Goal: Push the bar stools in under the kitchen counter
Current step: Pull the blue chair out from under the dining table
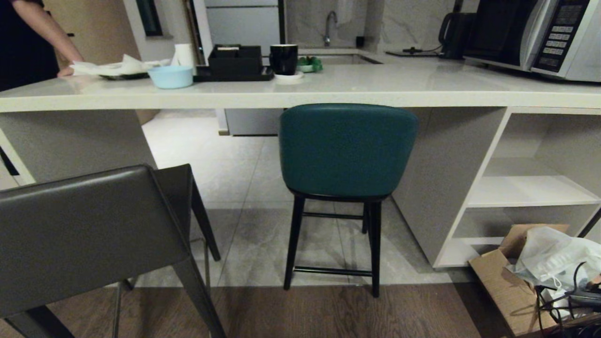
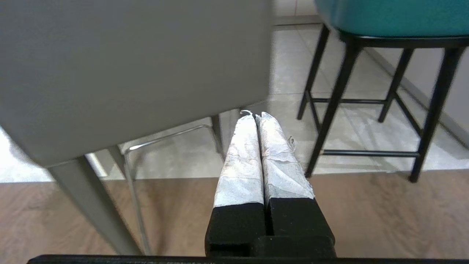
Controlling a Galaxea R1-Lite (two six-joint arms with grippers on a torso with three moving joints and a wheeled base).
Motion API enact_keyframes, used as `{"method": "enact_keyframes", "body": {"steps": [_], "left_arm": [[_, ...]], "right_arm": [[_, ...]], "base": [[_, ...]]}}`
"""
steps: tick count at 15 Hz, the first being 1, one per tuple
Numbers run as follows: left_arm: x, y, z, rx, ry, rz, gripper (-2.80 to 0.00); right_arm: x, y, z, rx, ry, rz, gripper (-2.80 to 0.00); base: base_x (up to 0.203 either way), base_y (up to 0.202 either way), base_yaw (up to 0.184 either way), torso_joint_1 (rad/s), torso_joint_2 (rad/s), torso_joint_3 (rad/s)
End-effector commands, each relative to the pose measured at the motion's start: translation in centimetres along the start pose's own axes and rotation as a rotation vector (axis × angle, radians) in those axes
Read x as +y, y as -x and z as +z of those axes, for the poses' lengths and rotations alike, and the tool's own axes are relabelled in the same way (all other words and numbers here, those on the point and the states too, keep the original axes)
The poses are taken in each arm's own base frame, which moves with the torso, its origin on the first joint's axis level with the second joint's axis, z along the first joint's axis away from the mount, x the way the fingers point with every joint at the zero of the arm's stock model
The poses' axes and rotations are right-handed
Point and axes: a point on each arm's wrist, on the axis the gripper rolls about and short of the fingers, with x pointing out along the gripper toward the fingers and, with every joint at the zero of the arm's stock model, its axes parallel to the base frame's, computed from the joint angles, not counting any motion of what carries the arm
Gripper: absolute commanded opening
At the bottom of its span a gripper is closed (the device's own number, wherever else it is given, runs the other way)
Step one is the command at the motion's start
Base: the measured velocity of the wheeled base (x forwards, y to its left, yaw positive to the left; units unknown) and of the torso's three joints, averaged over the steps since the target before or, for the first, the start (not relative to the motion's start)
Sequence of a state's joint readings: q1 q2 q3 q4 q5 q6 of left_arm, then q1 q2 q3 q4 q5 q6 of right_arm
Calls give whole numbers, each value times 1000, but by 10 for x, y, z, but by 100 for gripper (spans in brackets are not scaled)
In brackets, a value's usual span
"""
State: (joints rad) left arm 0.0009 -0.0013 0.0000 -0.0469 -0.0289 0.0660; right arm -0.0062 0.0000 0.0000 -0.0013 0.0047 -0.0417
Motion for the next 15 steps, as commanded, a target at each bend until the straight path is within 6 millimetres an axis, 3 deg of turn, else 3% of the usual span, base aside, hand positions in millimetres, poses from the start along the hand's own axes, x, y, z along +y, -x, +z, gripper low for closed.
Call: {"method": "enact_keyframes", "body": {"steps": [1, 10, 15], "left_arm": [[0, -1, -6, 19, 1, -1, -280], [0, -1, -6, 21, -1, -4, -280], [0, -1, -6, 22, -1, -6, -280]], "right_arm": [[0, 0, 0, 0, 0, 0, -280], [0, 0, 0, 0, 6, 1, -280], [0, 0, 0, 0, 6, 1, -280]], "base": [[0, -196, 1, 2, 2, -2], [0, -192, 3, 1, 5, 2], [0, -24, 1, 1, 0, 0]]}}
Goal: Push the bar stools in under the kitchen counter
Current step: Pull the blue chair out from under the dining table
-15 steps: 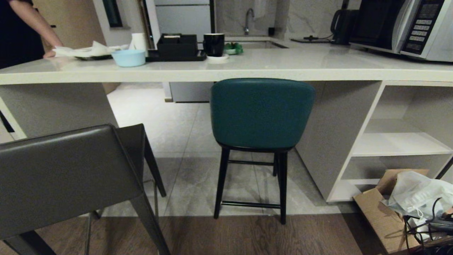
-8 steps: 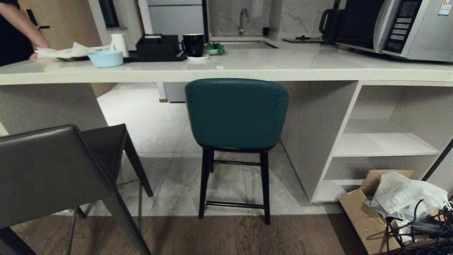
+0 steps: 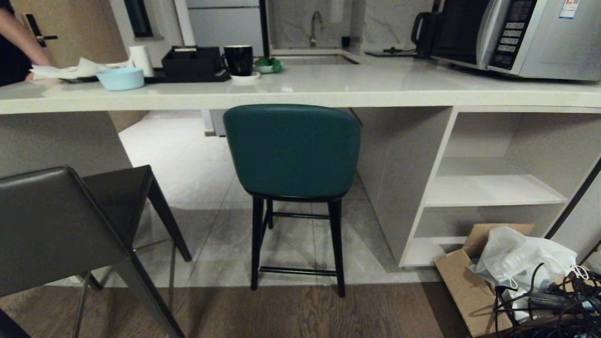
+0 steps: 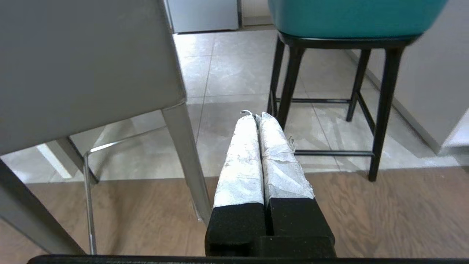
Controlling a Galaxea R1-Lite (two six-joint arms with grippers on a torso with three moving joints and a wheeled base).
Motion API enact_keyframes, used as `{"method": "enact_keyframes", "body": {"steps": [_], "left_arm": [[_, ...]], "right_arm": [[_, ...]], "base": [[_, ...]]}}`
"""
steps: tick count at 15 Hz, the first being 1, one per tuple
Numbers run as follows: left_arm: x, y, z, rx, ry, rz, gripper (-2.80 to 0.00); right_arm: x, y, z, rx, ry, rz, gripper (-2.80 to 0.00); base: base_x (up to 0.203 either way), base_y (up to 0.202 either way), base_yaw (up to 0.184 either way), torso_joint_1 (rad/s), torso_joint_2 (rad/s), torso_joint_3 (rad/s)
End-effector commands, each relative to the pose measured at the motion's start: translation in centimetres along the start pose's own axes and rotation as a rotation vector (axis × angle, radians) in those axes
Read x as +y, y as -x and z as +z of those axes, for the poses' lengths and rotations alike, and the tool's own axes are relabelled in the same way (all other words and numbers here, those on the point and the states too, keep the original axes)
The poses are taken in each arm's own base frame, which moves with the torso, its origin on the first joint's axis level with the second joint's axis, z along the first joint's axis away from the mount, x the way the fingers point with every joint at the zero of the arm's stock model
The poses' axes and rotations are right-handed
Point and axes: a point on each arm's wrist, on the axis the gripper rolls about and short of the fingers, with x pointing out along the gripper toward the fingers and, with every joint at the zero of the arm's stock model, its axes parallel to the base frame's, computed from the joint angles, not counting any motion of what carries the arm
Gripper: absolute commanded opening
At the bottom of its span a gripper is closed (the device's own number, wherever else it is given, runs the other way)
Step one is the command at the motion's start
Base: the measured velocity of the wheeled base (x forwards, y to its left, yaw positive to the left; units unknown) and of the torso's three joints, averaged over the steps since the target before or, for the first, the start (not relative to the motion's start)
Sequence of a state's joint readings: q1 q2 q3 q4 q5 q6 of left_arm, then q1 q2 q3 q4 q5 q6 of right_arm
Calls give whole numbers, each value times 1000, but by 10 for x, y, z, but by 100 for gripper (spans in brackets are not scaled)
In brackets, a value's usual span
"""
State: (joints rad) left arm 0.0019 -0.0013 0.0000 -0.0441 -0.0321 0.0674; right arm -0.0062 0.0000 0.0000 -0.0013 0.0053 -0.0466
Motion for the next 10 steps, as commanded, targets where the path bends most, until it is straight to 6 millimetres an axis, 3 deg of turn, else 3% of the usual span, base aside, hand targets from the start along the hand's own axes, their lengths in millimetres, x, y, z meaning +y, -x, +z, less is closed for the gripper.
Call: {"method": "enact_keyframes", "body": {"steps": [1, 6, 10], "left_arm": [[0, -1, -6, 19, 1, -2, -280], [0, -1, -5, 16, 4, 2, -280], [0, -1, -5, 16, 7, 0, -280]], "right_arm": [[0, 0, 0, 0, 1, 1, -280], [0, 0, 0, 0, -2, 1, -280], [0, 0, 0, 0, -1, 1, -280]], "base": [[0, 0, 0, 0, 0, 0], [0, 0, 0, 0, 0, 0], [183, 0, 3, 4, 3, 3]]}}
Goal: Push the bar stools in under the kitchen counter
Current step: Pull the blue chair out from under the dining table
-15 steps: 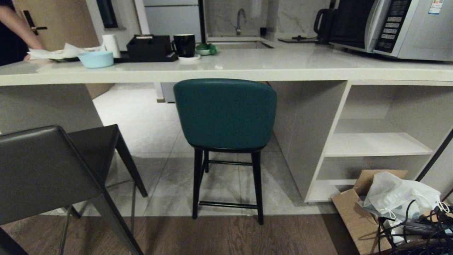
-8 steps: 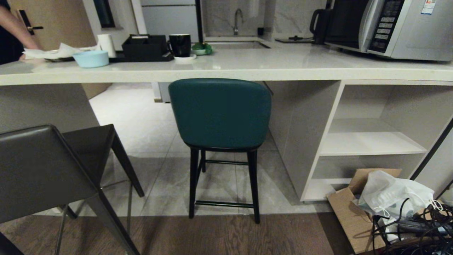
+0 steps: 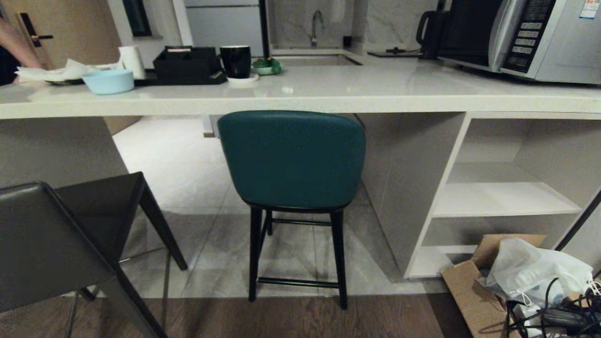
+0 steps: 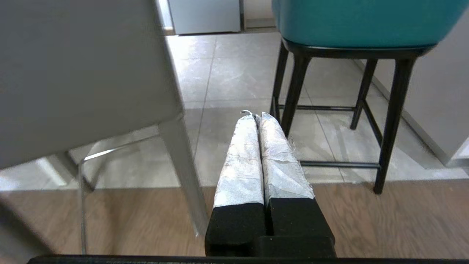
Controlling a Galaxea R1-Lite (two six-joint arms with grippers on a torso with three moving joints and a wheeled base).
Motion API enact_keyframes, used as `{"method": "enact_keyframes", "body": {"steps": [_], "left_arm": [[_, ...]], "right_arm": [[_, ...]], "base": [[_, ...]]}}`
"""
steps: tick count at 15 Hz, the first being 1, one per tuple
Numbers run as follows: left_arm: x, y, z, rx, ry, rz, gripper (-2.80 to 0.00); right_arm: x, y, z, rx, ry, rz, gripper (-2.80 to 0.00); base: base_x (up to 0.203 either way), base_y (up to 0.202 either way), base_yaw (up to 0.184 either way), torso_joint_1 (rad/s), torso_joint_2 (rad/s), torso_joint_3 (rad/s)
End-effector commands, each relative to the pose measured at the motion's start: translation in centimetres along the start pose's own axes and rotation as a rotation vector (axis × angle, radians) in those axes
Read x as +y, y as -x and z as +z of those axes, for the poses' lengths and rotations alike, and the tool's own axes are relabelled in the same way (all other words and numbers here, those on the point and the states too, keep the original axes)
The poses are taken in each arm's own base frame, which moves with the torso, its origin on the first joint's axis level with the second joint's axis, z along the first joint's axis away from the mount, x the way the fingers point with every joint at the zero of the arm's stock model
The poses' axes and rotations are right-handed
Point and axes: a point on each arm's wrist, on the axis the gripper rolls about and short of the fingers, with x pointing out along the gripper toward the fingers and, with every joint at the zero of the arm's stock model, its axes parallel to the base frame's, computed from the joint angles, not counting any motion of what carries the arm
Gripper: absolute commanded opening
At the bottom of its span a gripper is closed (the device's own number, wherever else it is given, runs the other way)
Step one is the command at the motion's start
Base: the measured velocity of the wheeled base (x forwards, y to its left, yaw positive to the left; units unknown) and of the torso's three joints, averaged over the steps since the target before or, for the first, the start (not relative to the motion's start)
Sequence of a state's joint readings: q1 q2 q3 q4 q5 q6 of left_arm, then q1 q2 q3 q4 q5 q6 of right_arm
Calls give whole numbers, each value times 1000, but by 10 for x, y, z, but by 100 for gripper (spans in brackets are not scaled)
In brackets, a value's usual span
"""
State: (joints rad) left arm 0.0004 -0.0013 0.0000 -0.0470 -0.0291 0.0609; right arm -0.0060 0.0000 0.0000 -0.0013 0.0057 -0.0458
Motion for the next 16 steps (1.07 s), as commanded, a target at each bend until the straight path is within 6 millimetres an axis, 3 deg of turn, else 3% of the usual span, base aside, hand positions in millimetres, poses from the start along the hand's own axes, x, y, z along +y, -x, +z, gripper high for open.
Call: {"method": "enact_keyframes", "body": {"steps": [1, 16], "left_arm": [[0, -1, -6, 19, 0, 0, -280], [0, -1, -6, 19, 9, -3, -280]], "right_arm": [[0, 0, 0, 0, -1, 0, -280], [0, 0, 0, 0, 2, 0, -280]], "base": [[193, 0, 1, -4, 2, 8], [194, 0, 2, 3, 2, 2]]}}
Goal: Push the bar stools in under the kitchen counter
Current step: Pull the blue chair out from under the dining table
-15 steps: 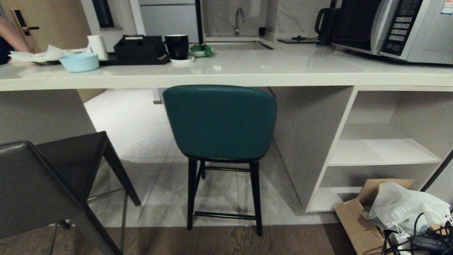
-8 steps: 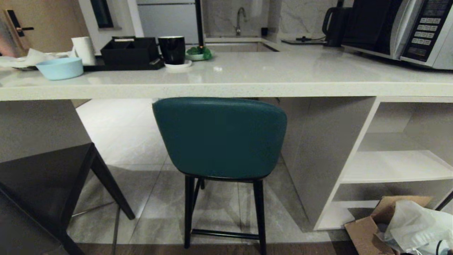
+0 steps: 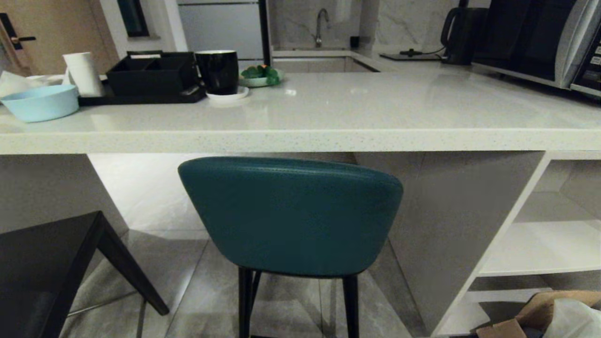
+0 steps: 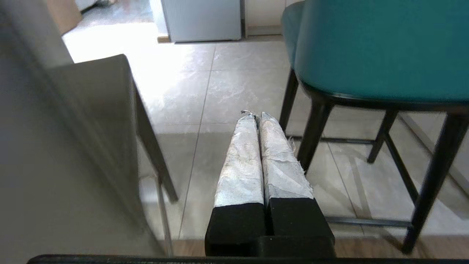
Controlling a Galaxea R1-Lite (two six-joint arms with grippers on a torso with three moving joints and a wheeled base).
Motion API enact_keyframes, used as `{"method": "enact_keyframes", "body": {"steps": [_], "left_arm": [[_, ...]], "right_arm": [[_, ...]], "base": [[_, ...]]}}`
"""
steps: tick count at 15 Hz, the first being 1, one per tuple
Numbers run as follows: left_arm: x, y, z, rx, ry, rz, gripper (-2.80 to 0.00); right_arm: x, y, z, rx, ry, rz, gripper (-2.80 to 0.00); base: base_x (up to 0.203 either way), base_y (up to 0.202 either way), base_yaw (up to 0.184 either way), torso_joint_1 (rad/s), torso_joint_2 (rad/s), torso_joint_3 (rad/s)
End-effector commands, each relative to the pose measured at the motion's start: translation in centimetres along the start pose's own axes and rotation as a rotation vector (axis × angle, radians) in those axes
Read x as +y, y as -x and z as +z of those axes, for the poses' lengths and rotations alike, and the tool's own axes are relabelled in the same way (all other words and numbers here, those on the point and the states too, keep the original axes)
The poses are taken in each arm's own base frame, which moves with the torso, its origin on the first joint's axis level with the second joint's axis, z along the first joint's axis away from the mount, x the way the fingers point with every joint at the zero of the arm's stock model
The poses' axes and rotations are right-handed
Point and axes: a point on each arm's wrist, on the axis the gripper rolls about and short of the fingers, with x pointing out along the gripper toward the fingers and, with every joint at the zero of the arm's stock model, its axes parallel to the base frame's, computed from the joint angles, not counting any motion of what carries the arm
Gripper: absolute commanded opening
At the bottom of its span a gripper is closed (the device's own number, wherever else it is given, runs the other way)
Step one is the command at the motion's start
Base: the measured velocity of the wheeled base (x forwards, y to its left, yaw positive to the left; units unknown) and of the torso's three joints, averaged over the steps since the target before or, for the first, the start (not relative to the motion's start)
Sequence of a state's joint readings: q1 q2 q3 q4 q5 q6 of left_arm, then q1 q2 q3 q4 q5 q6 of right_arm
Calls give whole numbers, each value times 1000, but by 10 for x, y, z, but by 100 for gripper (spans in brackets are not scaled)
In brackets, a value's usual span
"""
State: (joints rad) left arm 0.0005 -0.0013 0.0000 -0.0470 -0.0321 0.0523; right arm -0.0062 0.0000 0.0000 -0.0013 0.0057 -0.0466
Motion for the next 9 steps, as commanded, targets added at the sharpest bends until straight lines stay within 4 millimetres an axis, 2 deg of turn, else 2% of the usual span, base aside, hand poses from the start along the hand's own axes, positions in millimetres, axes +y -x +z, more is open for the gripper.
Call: {"method": "enact_keyframes", "body": {"steps": [1, 3, 9], "left_arm": [[0, -1, -6, 19, 1, 0, -280], [0, -1, -5, 18, 2, -2, -280], [0, -1, -5, 21, -4, 0, -280]], "right_arm": [[0, 0, 0, 0, 1, 2, -280], [0, 0, 0, 0, -1, 0, -280], [0, 0, 0, 2, -1, 0, -280]], "base": [[193, 0, 3, 1, 2, 5], [129, 0, 3, 6, 3, 0], [0, 0, 0, 0, 0, 0]]}}
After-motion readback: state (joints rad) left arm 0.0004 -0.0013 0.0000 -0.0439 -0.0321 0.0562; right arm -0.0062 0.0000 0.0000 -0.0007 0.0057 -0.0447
